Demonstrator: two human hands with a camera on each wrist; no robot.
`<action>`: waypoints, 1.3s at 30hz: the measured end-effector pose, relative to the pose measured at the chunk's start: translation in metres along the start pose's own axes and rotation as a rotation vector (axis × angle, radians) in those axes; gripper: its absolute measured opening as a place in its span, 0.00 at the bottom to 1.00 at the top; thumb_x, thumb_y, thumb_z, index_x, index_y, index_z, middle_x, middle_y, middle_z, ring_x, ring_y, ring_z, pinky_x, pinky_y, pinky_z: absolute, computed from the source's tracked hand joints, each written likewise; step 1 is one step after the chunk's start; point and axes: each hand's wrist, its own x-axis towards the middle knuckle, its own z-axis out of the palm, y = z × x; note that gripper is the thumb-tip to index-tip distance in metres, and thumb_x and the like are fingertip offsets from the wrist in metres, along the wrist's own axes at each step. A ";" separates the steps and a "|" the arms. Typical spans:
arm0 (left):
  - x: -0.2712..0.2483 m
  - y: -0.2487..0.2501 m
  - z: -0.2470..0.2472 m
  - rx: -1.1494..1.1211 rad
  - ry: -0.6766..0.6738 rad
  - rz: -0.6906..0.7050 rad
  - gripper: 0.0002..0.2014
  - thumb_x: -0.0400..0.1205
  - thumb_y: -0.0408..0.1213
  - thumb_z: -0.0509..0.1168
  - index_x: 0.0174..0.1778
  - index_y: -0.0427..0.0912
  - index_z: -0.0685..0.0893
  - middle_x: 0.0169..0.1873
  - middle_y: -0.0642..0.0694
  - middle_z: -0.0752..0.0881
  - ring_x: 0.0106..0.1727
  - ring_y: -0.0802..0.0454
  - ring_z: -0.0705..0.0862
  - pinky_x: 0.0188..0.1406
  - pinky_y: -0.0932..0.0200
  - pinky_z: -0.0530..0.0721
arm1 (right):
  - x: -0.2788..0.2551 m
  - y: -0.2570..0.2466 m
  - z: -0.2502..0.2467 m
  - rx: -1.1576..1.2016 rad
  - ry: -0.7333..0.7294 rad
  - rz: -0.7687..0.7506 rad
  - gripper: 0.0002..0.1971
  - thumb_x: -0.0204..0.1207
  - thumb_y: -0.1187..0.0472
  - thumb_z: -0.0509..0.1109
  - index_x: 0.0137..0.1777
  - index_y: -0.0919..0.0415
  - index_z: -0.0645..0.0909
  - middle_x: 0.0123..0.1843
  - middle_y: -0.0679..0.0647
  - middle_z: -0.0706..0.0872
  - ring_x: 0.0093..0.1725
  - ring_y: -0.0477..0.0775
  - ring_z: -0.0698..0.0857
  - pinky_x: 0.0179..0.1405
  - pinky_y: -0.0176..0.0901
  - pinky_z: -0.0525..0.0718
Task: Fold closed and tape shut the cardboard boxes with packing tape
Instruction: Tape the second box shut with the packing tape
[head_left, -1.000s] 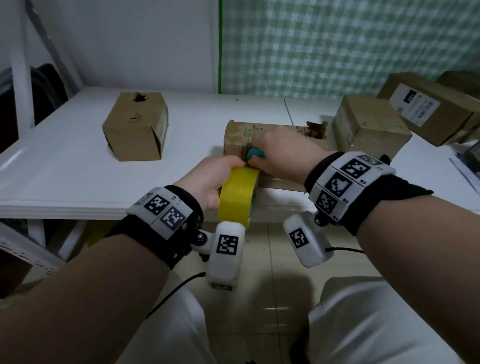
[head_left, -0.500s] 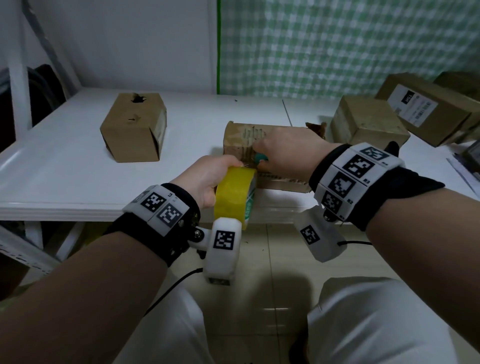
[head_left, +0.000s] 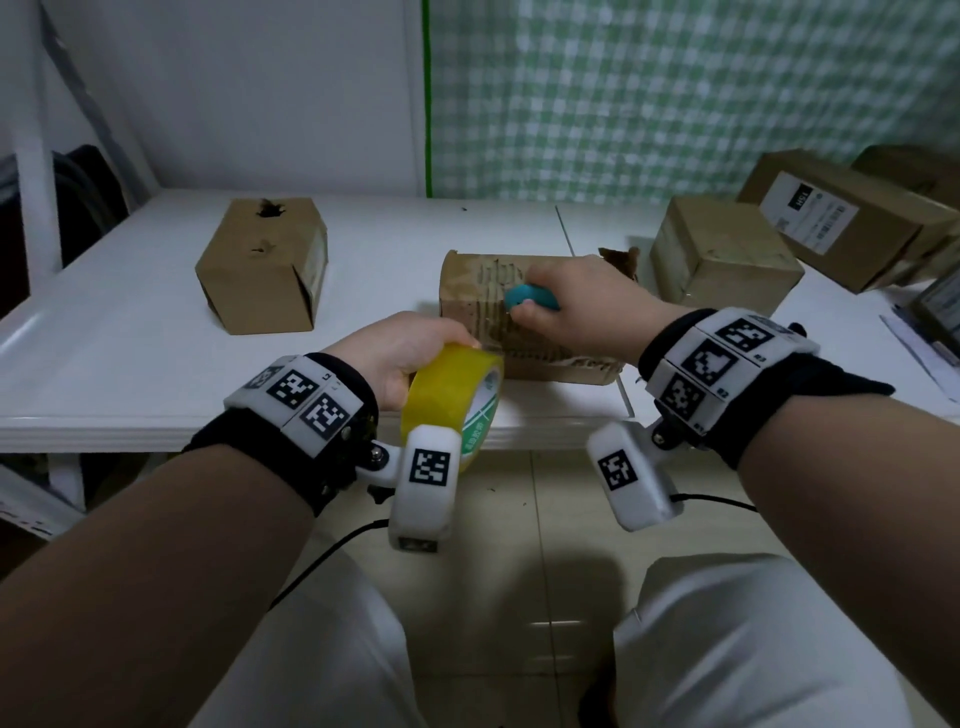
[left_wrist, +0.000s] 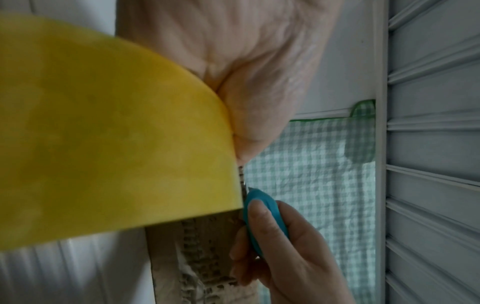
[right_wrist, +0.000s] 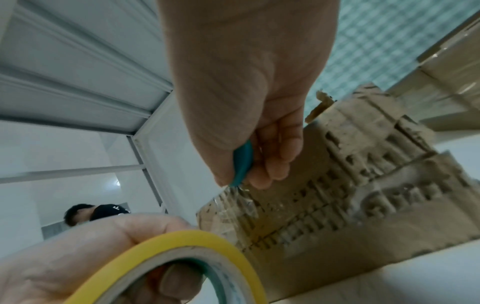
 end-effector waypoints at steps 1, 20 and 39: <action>0.000 0.000 -0.001 0.014 -0.002 -0.002 0.11 0.79 0.35 0.68 0.56 0.37 0.82 0.37 0.38 0.86 0.35 0.44 0.86 0.33 0.54 0.86 | 0.000 0.000 0.002 0.024 0.016 0.009 0.11 0.81 0.49 0.62 0.43 0.55 0.73 0.33 0.47 0.73 0.36 0.51 0.75 0.32 0.42 0.69; -0.019 -0.004 -0.010 0.067 -0.054 0.134 0.08 0.81 0.34 0.67 0.54 0.37 0.85 0.42 0.37 0.86 0.38 0.46 0.85 0.35 0.56 0.87 | -0.009 -0.022 0.020 0.659 -0.024 0.100 0.11 0.82 0.66 0.63 0.45 0.54 0.85 0.40 0.48 0.83 0.35 0.45 0.81 0.35 0.38 0.88; -0.029 0.000 -0.019 0.257 0.058 0.262 0.12 0.81 0.35 0.66 0.60 0.45 0.79 0.51 0.41 0.82 0.51 0.44 0.82 0.49 0.52 0.83 | -0.013 -0.037 0.022 0.729 0.022 0.128 0.05 0.76 0.61 0.73 0.39 0.60 0.86 0.32 0.48 0.83 0.31 0.47 0.82 0.36 0.44 0.86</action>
